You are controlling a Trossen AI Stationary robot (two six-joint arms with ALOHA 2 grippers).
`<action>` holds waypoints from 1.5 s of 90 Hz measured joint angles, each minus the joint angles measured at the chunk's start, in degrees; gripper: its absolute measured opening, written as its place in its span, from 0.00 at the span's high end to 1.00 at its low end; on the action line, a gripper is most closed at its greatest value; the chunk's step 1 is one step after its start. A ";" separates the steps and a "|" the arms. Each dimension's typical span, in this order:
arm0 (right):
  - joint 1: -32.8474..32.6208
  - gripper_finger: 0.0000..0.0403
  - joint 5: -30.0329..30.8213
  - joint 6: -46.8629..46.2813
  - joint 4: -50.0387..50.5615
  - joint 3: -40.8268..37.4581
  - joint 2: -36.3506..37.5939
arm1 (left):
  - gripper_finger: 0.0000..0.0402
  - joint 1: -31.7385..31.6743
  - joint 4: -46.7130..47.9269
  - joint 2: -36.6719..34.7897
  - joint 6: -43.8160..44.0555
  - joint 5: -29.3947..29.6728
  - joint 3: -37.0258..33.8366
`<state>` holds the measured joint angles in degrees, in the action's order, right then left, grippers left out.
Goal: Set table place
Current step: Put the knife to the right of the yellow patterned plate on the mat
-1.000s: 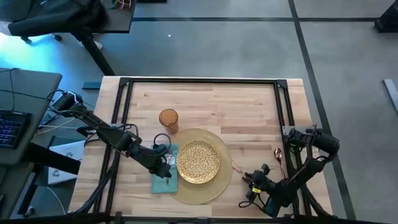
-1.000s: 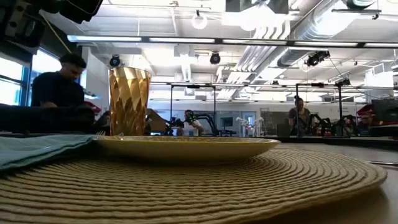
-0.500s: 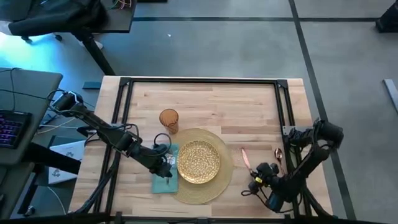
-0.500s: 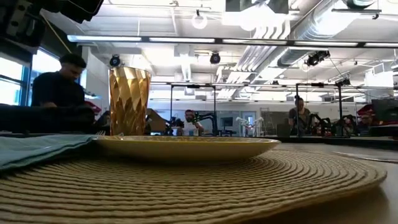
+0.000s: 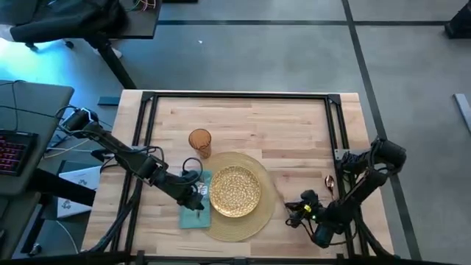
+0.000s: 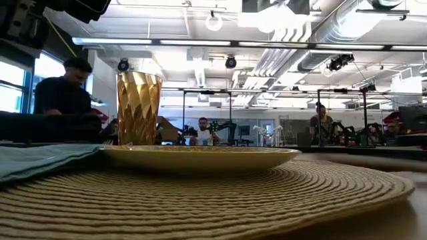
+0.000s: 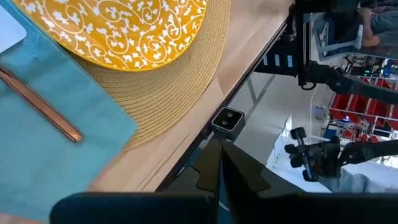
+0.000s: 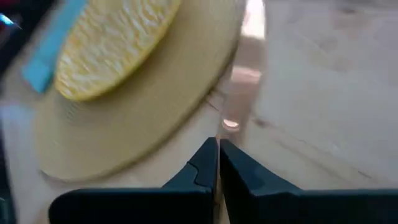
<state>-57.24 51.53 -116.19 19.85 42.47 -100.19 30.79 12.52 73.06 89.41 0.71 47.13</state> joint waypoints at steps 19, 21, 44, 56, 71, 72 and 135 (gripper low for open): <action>1.08 1.00 1.55 0.73 -1.50 -0.01 0.03 | 1.00 0.01 0.02 0.00 -0.19 -0.02 0.00; 1.11 1.00 1.55 0.74 -1.52 -0.01 0.03 | 1.00 0.02 0.04 0.00 -0.42 -0.02 0.00; 1.12 0.95 -1.91 21.61 -2.31 2.35 0.12 | 1.00 0.02 0.06 0.00 -1.07 -0.02 0.00; 1.16 0.79 -2.02 38.83 -6.91 3.25 -0.68 | 1.00 0.02 0.08 0.00 -1.09 -0.02 0.00; 2.77 0.56 -4.00 43.85 -10.39 3.28 -3.51 | 1.00 0.02 0.06 0.00 -1.09 -0.04 0.00; 2.91 0.55 -4.14 43.49 -10.38 3.29 -3.77 | 1.00 0.02 0.06 0.00 -1.09 -0.04 0.00; 5.36 0.84 -9.02 14.22 2.32 4.01 -9.38 | 1.00 0.02 0.10 0.00 -1.07 -0.50 0.00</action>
<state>-51.88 42.51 -101.97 22.17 46.48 -109.57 30.81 12.62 73.06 88.33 0.21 47.13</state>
